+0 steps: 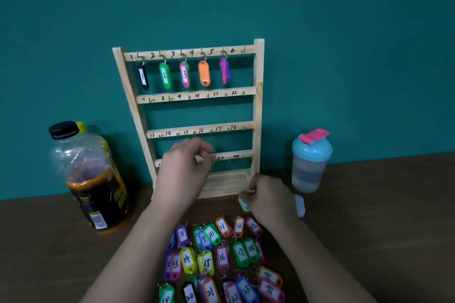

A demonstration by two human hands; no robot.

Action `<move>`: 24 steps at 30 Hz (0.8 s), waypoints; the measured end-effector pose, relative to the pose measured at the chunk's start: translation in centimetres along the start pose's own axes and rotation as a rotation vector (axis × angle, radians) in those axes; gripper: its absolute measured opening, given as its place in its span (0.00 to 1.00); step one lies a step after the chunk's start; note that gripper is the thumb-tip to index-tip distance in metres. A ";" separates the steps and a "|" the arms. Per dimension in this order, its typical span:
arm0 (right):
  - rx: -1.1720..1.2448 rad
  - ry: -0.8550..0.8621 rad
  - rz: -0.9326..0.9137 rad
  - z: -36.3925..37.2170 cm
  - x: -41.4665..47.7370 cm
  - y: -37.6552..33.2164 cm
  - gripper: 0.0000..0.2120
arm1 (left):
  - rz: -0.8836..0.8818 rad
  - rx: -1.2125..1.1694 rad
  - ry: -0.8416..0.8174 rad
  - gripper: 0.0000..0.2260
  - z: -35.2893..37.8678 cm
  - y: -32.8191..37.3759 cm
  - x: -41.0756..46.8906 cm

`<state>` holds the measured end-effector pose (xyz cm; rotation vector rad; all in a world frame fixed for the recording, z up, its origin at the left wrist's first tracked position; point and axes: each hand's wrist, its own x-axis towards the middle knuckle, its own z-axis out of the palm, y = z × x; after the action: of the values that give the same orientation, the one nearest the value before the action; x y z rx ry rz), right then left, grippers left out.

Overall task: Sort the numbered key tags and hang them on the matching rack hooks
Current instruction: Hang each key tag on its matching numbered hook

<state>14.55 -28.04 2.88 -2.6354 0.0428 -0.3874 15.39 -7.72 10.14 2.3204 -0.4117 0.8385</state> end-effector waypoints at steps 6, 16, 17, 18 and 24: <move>-0.107 -0.132 0.066 1.8 0.1 0.5 0.14 | -0.078 0.061 -0.343 0.04 2.4 -1.9 -2.9; -0.019 -0.189 0.118 2.5 0.7 0.7 0.10 | -0.184 0.039 -0.480 0.04 4.9 -3.6 -5.2; -0.008 -0.194 0.121 2.5 0.8 0.7 0.10 | -0.187 0.040 -0.487 0.05 5.1 -3.6 -5.3; 0.006 -0.201 0.127 2.5 0.8 0.8 0.10 | -0.191 0.040 -0.491 0.05 5.3 -3.6 -5.4; 0.094 -0.236 0.173 2.7 1.2 1.1 0.11 | -0.226 -0.011 -0.508 0.12 6.3 -3.6 -5.4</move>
<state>16.45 -27.90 0.38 -2.5417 0.1699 -0.0190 16.00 -8.70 1.20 2.4966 -0.3509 0.1307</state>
